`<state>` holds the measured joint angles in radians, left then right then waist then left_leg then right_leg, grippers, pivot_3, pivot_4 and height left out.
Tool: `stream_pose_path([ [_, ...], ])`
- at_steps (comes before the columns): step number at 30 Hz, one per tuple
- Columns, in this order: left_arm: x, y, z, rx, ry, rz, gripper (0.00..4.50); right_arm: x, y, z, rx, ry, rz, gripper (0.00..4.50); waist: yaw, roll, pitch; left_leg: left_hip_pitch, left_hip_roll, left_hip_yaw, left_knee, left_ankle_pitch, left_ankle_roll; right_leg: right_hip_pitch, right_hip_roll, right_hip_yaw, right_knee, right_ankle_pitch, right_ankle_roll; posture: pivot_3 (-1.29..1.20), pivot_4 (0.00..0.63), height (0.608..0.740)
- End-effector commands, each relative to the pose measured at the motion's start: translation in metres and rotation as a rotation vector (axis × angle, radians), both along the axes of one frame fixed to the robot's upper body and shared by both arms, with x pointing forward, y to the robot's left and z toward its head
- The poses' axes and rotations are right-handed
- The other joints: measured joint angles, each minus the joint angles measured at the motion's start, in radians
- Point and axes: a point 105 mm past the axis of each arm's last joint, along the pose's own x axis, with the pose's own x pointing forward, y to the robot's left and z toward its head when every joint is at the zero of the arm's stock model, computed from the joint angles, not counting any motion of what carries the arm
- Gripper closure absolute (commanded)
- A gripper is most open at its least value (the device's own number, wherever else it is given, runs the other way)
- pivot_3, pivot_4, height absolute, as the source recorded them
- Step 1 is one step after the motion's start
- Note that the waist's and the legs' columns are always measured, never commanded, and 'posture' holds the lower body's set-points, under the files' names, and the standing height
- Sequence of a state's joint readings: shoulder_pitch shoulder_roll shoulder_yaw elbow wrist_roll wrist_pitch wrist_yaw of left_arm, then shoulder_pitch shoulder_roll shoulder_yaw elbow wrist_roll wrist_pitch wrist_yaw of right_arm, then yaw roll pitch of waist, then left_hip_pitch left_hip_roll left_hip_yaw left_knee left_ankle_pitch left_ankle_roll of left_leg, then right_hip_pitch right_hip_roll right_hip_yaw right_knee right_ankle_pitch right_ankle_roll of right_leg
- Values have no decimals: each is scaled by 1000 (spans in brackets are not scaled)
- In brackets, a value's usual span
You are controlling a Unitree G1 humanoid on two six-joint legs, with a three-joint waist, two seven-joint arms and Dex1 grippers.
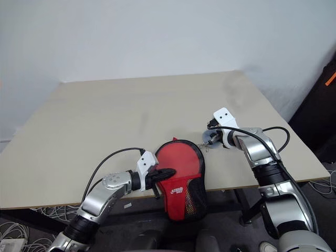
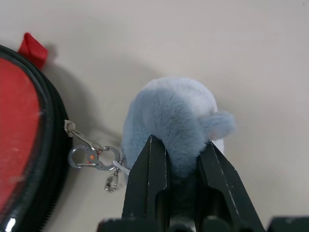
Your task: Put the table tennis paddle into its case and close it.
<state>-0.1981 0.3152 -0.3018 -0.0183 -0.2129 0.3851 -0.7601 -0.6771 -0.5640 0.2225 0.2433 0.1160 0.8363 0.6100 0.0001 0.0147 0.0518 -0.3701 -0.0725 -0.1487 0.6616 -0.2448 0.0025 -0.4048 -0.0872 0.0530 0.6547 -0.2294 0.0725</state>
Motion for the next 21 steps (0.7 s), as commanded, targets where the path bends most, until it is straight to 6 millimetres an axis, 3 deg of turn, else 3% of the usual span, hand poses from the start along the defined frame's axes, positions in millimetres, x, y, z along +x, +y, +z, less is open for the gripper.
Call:
stream_pose_path([
  [1,5,13,-14,61,33,28,4500,6,-17,22,-61,-83,-9,4322,0,0,0,0,0,0,0,0,0,0,0,0,0,0,0,0,0,698],
  [21,3,-2,-39,170,83,-112,4500,-31,-18,23,-105,-50,141,4322,16,-1,0,-5,-1,-1,3,0,1,-1,-1,-2,-1,0,0,0,0,698],
])
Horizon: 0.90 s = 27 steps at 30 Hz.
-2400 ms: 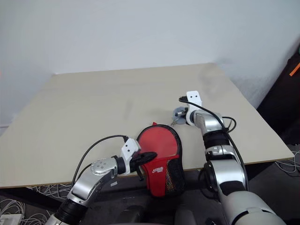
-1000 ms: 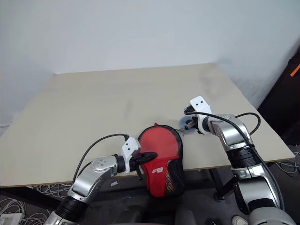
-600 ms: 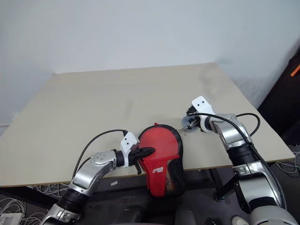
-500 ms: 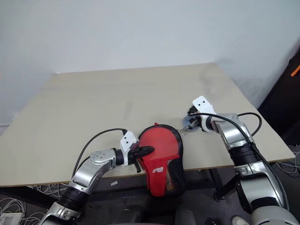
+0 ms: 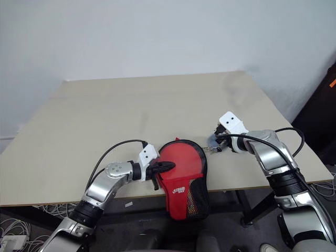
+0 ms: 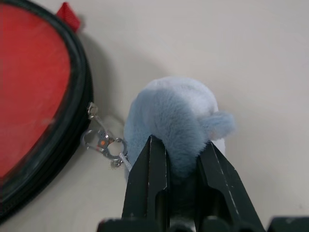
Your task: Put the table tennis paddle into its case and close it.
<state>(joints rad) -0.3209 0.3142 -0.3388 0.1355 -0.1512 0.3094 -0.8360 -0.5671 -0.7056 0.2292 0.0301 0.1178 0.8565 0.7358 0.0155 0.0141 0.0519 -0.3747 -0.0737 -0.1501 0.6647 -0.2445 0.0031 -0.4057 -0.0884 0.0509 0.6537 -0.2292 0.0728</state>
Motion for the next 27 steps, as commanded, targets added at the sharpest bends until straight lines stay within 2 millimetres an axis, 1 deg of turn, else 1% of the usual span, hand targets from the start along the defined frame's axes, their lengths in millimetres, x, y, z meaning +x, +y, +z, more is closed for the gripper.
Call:
stream_pose_path([
  [1,-13,4,-37,104,124,-16,4500,-5,-4,14,-35,-55,42,4322,1,0,0,0,0,-1,0,0,0,0,0,-1,0,0,0,0,0,698],
  [4,-11,2,-36,101,124,-26,4500,-14,1,14,-37,-58,82,4322,1,-1,0,0,0,-1,0,0,0,1,-1,-1,-1,0,0,0,0,698],
  [7,-10,2,-36,101,121,-31,4500,-20,1,15,-40,-56,100,4322,0,-1,0,0,0,-1,0,0,0,1,-1,-2,-1,0,0,0,0,698],
  [15,-11,2,-37,106,121,-52,4500,-43,-5,12,-51,13,172,4322,1,-3,0,0,0,-1,0,0,0,1,-2,-3,-2,0,1,0,0,698],
  [19,-13,1,-38,108,124,-70,4500,-55,-11,10,-75,48,220,4322,1,-4,0,-1,0,-1,0,0,0,2,-3,-3,-2,-1,1,0,0,698],
  [22,-13,1,-38,110,126,-75,4500,-66,-13,10,-99,79,276,4322,1,-4,1,-1,0,-1,0,-1,1,2,-4,-4,-2,-1,2,0,0,698],
  [27,-12,1,-38,111,126,-78,4500,-90,-13,8,-142,135,420,4322,1,-5,1,-1,0,-1,0,-1,2,2,-9,-6,-3,-3,5,0,0,698],
])
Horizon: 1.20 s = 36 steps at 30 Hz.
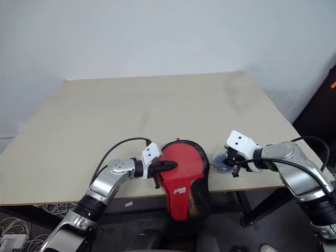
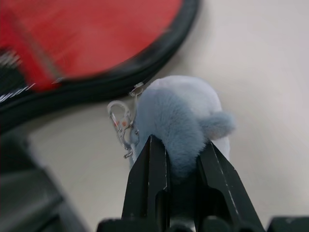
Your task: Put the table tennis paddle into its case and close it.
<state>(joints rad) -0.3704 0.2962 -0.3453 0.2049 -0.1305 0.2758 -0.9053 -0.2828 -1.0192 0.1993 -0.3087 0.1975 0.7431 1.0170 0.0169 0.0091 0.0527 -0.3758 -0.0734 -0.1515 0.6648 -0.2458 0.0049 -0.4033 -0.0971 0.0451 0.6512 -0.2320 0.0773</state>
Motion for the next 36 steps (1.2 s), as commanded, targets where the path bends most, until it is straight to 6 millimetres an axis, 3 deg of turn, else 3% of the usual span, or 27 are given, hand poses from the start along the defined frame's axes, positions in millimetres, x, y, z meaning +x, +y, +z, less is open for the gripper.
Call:
stream_pose_path([
  [1,-15,7,-39,110,122,-7,4500,-14,-1,10,-26,6,102,4322,-1,-1,0,0,0,0,0,0,1,0,-3,-1,0,-1,1,0,0,698],
  [8,-14,8,-40,121,126,-9,4500,-38,5,5,-37,62,208,4322,1,0,0,2,-2,-1,0,-3,7,10,-7,-4,-10,-1,4,0,0,698],
  [36,-16,7,-42,134,138,-33,4500,-98,2,-11,-80,227,349,4322,48,-6,-4,2,-4,1,0,-10,9,12,-10,-4,-13,-5,10,0,0,698],
])
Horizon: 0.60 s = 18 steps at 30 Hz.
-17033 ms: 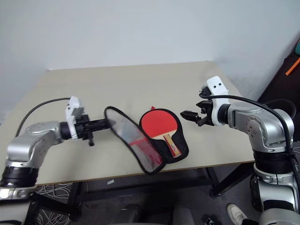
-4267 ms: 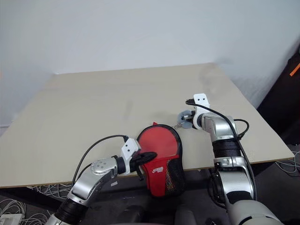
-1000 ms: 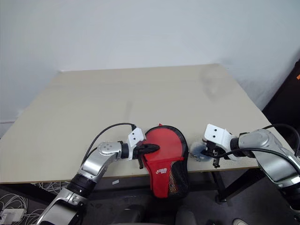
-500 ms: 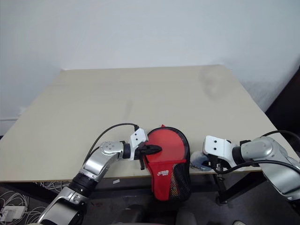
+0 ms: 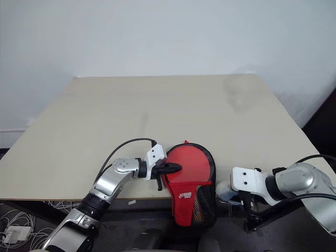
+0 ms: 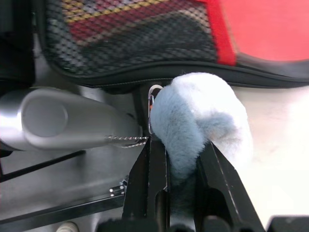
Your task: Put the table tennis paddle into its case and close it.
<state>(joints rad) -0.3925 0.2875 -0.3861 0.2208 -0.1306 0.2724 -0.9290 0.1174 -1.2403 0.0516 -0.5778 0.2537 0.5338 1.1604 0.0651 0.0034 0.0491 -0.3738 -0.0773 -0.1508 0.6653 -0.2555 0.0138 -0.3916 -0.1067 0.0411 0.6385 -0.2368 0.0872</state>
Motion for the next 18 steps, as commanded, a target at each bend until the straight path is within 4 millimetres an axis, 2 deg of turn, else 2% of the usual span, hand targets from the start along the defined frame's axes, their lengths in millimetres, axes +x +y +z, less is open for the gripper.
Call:
stream_pose_path([
  [1,-12,18,-41,130,125,28,4500,-15,1,-1,-7,78,38,4322,0,-1,-1,0,0,0,0,0,0,0,0,0,0,0,0,0,0,698],
  [18,-13,15,-42,132,129,19,4500,-42,3,-6,-14,152,91,4322,-1,-3,-3,4,1,2,0,0,0,3,0,1,0,-2,-2,0,0,698],
])
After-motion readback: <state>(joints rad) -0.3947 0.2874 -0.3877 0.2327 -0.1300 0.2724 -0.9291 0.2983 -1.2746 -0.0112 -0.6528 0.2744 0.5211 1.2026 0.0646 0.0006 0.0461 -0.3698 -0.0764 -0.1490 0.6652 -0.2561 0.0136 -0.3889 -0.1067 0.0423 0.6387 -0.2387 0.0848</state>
